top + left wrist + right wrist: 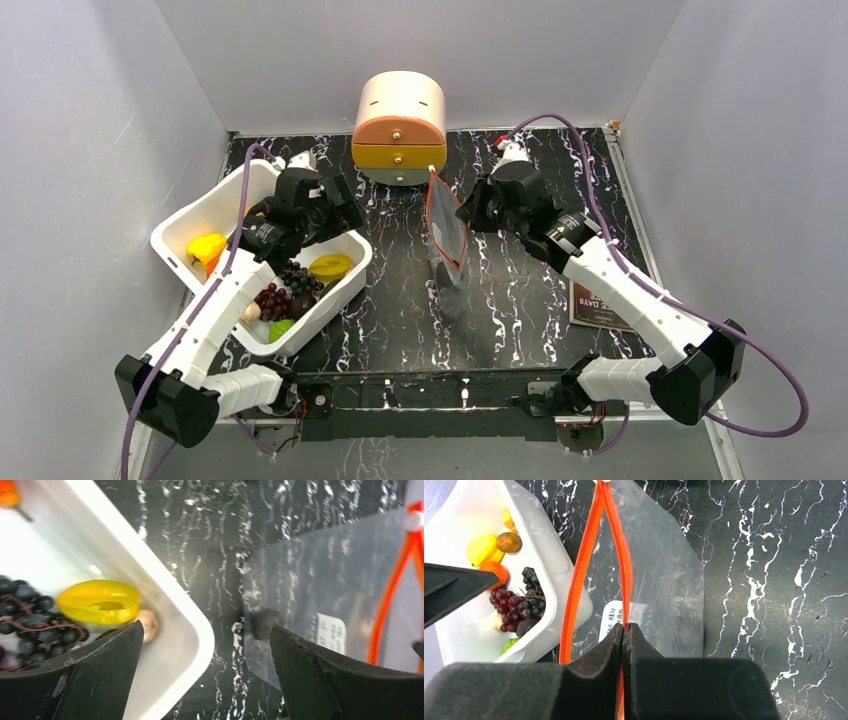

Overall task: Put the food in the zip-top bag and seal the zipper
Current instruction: Pick up the fake fruit from the bin.

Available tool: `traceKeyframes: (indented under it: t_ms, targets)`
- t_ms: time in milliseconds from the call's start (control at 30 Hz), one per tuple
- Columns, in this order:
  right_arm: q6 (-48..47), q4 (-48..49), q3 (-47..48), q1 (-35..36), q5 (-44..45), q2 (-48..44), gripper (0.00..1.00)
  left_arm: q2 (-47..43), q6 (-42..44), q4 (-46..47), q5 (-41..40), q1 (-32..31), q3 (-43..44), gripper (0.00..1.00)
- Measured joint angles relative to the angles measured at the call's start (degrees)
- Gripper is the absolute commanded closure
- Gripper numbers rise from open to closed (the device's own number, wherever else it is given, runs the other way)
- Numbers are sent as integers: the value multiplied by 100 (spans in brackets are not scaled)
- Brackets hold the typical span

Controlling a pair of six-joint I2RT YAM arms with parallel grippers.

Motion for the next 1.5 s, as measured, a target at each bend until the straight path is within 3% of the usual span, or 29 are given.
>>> traceKeyframes:
  t_ms: [300, 533, 1033, 1500]
  targets:
    - [-2, 39, -17, 0, -28, 61, 100, -28, -382, -278, -409, 715, -160, 15]
    - [-2, 42, -17, 0, -46, 83, 100, -107, -863, -581, -719, 1185, -485, 14]
    - [-4, 39, -17, 0, -44, 83, 100, 125, -1871, -1314, -1231, 1637, -846, 15]
    - [2, 33, -17, 0, -48, -28, 100, 752, -2317, -1115, -1222, 1932, -1427, 19]
